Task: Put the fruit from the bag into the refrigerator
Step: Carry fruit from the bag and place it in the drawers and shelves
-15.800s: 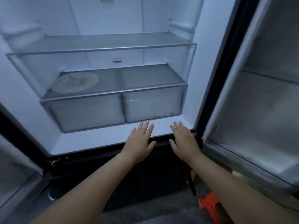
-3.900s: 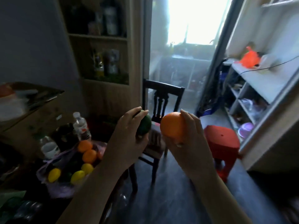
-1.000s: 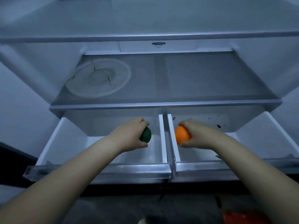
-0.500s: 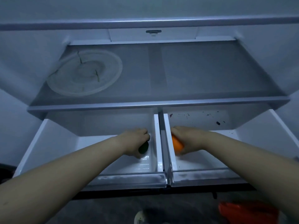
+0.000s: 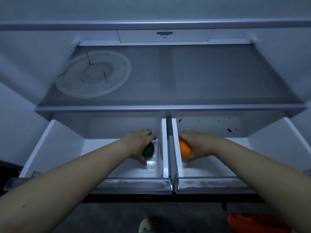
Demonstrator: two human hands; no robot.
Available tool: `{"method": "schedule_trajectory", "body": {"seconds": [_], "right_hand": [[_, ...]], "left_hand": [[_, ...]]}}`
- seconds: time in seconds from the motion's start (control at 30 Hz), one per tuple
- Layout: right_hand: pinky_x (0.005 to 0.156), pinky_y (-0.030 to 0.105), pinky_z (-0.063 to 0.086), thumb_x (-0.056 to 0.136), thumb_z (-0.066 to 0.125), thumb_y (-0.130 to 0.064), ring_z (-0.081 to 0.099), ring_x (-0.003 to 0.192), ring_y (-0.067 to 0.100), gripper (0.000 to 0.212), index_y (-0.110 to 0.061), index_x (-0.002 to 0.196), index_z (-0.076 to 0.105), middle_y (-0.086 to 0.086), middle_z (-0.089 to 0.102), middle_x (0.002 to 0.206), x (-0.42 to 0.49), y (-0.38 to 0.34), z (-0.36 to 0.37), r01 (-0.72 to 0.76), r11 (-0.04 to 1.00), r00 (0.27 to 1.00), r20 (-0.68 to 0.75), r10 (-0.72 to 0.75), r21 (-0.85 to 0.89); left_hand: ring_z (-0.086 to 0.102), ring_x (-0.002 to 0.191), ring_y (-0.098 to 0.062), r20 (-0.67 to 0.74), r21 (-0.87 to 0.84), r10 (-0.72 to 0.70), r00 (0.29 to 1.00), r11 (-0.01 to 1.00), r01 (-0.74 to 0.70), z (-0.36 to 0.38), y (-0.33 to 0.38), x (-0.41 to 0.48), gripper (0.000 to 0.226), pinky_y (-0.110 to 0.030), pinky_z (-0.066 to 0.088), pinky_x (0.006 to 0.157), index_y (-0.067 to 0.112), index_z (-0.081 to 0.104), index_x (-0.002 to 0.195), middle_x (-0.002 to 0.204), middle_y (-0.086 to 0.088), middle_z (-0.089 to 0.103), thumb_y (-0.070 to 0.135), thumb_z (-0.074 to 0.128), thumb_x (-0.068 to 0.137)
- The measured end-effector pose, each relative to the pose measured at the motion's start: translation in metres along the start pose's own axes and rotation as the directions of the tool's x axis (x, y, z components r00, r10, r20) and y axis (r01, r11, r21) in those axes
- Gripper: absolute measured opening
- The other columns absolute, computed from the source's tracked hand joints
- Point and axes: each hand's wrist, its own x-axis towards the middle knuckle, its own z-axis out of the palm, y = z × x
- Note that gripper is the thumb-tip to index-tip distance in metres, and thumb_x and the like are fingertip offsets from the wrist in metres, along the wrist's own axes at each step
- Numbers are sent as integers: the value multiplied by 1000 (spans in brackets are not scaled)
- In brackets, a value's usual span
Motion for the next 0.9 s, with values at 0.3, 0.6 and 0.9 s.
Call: {"method": "schedule_trajectory", "body": {"seconds": [0.3, 0.6, 0.9], "right_hand": [[102, 29, 37, 91, 50, -43, 39, 127, 12, 51, -29, 138, 37, -7, 37, 144, -92, -58, -67, 38, 999, 891, -453, -37, -7], [104, 11, 11, 94, 45, -44, 22, 137, 6, 56, -21, 143, 32, -7, 31, 149, -135, -132, -59, 277, 959, 592, -776, -217, -57], [109, 35, 28, 89, 56, -37, 33, 134, 23, 57, -14, 138, 41, 6, 41, 144, -178, -190, -53, 437, 869, 463, -770, -439, -233]], "left_hand": [[41, 128, -17, -136, -263, -333, 933, 920, 290, -62, 24, -113, 60, -34, 38, 98, 29, 34, 141, 143, 8, 40, 60, 38, 90], [45, 126, -21, -737, -331, -471, 485, 877, 349, -71, 77, -205, 58, -37, 38, 98, 19, 50, 132, 138, -1, 49, 55, 34, 89], [42, 129, -20, -673, -392, -681, 287, 658, 643, -59, 155, -311, 62, -38, 37, 100, 19, 50, 133, 140, -2, 48, 57, 28, 89]]}}
